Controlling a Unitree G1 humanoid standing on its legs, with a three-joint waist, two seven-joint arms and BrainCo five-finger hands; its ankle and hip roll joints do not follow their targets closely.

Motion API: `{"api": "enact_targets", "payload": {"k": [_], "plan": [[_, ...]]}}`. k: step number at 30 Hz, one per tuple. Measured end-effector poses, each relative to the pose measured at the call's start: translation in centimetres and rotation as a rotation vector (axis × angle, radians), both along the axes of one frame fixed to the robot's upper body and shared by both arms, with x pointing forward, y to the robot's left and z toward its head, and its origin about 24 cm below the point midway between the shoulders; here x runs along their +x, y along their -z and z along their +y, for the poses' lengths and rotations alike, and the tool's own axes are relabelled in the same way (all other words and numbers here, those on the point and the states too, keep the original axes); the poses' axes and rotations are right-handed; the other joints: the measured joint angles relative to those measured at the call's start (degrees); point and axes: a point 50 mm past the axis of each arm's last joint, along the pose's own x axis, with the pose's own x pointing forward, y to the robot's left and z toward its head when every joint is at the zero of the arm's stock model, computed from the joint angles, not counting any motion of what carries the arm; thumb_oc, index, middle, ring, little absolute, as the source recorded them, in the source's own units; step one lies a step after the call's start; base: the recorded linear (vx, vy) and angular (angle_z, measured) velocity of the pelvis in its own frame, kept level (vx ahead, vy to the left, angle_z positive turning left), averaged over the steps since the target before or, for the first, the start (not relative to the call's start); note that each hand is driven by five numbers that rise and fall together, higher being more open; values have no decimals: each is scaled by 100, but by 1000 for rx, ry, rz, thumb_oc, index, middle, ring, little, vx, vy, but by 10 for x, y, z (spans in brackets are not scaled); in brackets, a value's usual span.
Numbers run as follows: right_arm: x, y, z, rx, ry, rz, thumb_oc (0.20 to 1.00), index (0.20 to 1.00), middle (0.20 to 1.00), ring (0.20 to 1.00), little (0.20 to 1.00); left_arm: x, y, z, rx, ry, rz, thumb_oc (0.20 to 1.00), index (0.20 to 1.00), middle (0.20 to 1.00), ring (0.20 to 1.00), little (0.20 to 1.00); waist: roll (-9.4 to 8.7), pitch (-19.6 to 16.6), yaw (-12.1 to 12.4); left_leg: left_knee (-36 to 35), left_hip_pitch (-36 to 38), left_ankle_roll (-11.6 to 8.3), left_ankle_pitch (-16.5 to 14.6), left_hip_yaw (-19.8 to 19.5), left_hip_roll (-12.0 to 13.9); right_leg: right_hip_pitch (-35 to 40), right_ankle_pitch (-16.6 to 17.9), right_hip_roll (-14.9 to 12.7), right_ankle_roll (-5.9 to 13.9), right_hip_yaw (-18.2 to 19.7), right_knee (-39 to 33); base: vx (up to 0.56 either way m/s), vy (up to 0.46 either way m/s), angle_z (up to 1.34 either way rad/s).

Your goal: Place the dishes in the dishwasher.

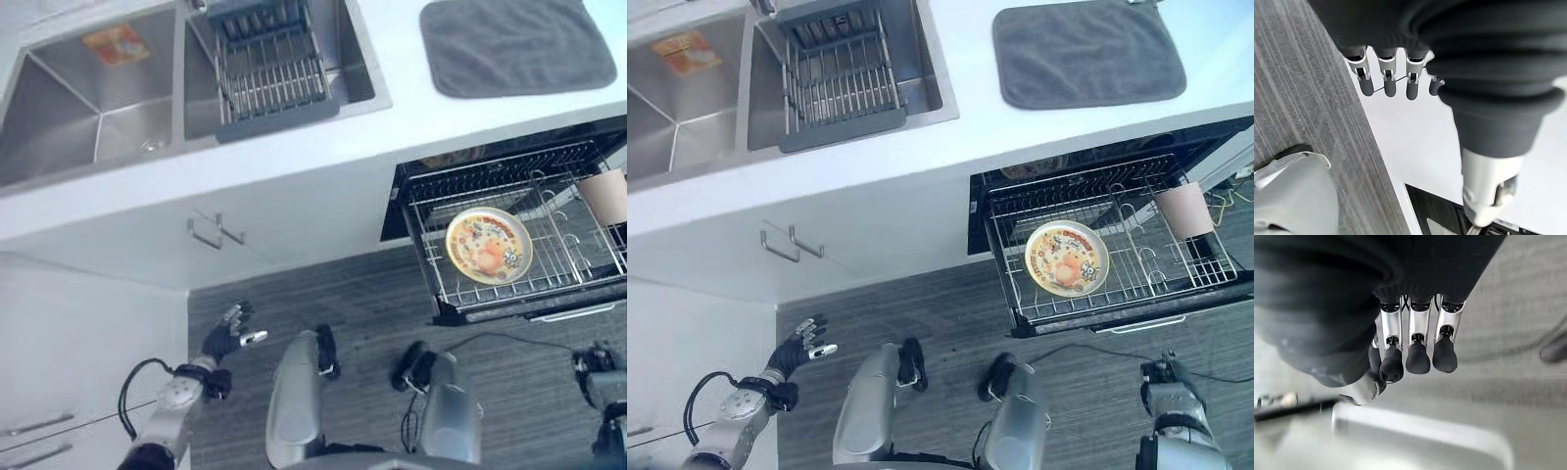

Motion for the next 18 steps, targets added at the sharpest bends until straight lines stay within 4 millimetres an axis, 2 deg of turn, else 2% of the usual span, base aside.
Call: {"api": "enact_targets", "payload": {"k": [1, 6, 7, 11, 16, 18], "plan": [[6, -7, -3, -18, -17, -23, 200, 200, 200, 200, 200, 0, 0, 0, 1, 2, 3, 1000, 1000, 1000, 1000, 1000, 1, -1, 37, 0, -2, 0, 0, 3, 0, -6, -1, -2, 0, 0, 13, 0, 0, 0], [8, -26, -19, -117, -71, -12, 200, 200, 200, 200, 200, 0, 1, 0, 5, -5, 25, 1000, 1000, 1000, 1000, 1000, 16, -10, 79, 9, -5, -32, -19, -8, 14, -12, -35, -13, -47, 0, 75, 0, 0, 0], [6, -35, -27, -157, -77, -4, 200, 200, 200, 200, 200, -5, 4, 1, 7, -10, 43, 1000, 1000, 1000, 1000, 1000, 18, -11, 100, 9, -12, -45, -33, -10, 22, -9, -69, -16, -142, -6, 64, 15, 31, 4], [2, -46, -39, -222, -115, 82, 200, 200, 200, 200, 200, -13, 10, -1, 14, 12, 78, 1000, 1000, 1000, 1000, 1000, 50, -30, 151, -33, -30, -50, -22, 2, 20, -13, -79, -20, -68, -39, 25, 48, 22, 5], [5, -51, -40, -282, -185, 163, 200, 200, 200, 200, 200, -18, 11, 1, 20, 9, 88, 1000, 1000, 1000, 1000, 1000, 62, -33, 140, -35, -24, -53, -21, -12, 23, 4, -90, -25, -124, -59, 65, 35, -5, -1], [13, -58, -39, -311, -242, 207, 200, 200, 200, 200, 200, -17, 11, 2, 23, 11, 85, 1000, 1000, 1000, 1000, 1000, 92, -20, 122, 42, -135, -59, -21, -32, 17, -95, -131, -85, -92, -73, 194, 40, -6, 6]]}}
